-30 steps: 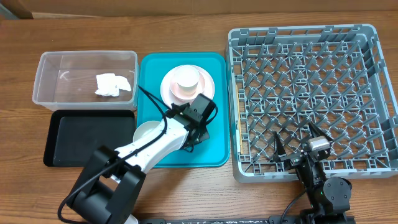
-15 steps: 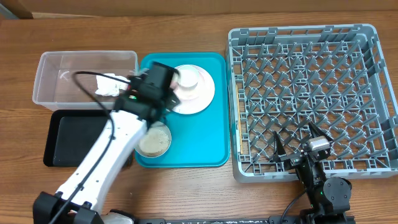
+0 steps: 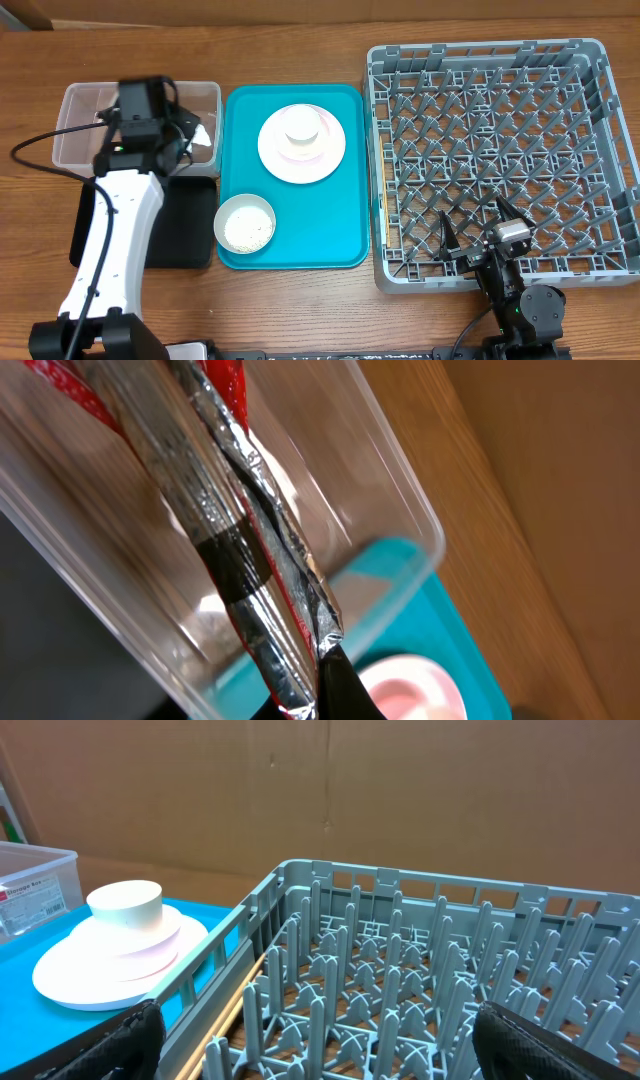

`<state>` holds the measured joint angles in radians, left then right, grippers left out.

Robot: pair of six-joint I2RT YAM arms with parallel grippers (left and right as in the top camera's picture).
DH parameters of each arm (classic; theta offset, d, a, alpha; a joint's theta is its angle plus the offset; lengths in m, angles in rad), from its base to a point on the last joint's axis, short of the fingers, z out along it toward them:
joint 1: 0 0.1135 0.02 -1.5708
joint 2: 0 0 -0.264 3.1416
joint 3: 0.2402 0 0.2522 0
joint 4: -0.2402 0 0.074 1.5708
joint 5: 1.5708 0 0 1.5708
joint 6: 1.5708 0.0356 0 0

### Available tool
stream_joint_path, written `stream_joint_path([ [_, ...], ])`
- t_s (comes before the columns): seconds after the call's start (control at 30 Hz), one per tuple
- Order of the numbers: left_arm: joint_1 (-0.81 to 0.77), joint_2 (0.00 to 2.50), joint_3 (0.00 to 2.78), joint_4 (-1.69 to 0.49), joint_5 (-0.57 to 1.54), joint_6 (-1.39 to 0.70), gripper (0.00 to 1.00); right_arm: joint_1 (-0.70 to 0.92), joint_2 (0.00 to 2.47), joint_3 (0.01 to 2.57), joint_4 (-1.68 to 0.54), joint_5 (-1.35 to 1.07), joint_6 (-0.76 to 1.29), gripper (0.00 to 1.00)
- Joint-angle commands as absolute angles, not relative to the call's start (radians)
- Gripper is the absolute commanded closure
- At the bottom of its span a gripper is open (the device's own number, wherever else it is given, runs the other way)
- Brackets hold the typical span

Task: Sort waste into correct bins and load items into the dishwasher
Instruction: 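Carry the red wrapper left and drop it into the clear bin, then move the left gripper over the rice bowl on the teal tray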

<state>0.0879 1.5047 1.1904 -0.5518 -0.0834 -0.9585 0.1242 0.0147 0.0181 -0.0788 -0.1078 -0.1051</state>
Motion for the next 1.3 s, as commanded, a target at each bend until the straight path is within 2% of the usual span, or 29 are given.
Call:
stream_joint_path([
  [0.0, 0.118, 1.557, 1.203, -0.537, -0.065, -0.943, 0.96, 0.12, 0.003, 0.008, -0.074, -0.114, -0.105, 0.0],
  [0.13, 0.125, 1.618, 1.203, -0.496, -0.065, -0.942, 0.96, 0.12, 0.003, 0.008, -0.074, -0.114, -0.105, 0.0],
  [0.17, 0.125, 1.631, 1.203, -0.484, -0.065, -0.942, 0.94, 0.12, 0.003, 0.008, -0.074, -0.114, -0.105, 0.0],
  [0.2, 0.124, 1.64, 1.203, -0.475, -0.059, -0.937, 0.89, 0.12, 0.003, 0.008, -0.074, -0.114, -0.105, 0.0],
  [0.27, 0.125, 1.642, 1.204, -0.466, -0.051, -0.934, 0.58, 0.12, 0.003, 0.008, -0.074, -0.114, -0.105, 0.0],
  [0.33, 0.125, 1.628, 1.213, -0.466, -0.047, -0.934, 0.2, 0.12, 0.003, 0.008, -0.074, -0.114, -0.105, 0.0],
  [0.37, 0.125, 1.615, 1.221, -0.47, -0.047, -0.934, 0.08, 0.12, 0.003, 0.008, -0.074, -0.114, -0.105, 0.0],
  [0.43, 0.124, 1.584, 1.239, -0.487, -0.046, -0.926, 0.05, 0.12, 0.003, 0.008, -0.074, -0.114, -0.105, 0.0],
  [0.6, 0.124, 1.447, 1.287, -0.625, -0.004, -0.911, 0.09, 0.12, 0.003, 0.008, -0.073, -0.114, -0.105, 0.0],
  [0.63, 0.124, 1.415, 1.288, -0.661, 0.027, -0.906, 0.11, 0.12, 0.003, 0.008, -0.074, -0.114, -0.105, 0.0],
  [0.67, 0.124, 1.383, 1.288, -0.698, 0.07, -0.886, 0.18, 0.12, 0.003, 0.008, -0.074, -0.114, -0.105, 0.0],
  [0.73, 0.123, 1.314, 1.288, -0.806, 0.214, -0.801, 0.93, 0.12, 0.003, 0.008, -0.074, -0.114, -0.105, 0.0],
  [0.77, 0.123, 1.279, 1.287, -0.901, 0.317, -0.754, 0.96, 0.12, 0.003, 0.008, -0.074, -0.114, -0.105, 0.0],
  [0.87, 0.11, 1.245, 1.286, -1.074, 0.417, -0.665, 0.96, 0.12, 0.003, 0.008, -0.074, -0.114, -0.105, 0.0],
  [1.1, -0.026, 1.248, 1.256, -1.312, 0.316, -0.56, 0.96, 0.12, 0.003, 0.008, -0.074, -0.114, -0.105, 0.0],
  [1.27, -0.153, 1.248, 1.223, -1.349, 0.251, -0.561, 0.96, 0.12, 0.003, 0.008, -0.074, -0.114, -0.105, 0.0],
])
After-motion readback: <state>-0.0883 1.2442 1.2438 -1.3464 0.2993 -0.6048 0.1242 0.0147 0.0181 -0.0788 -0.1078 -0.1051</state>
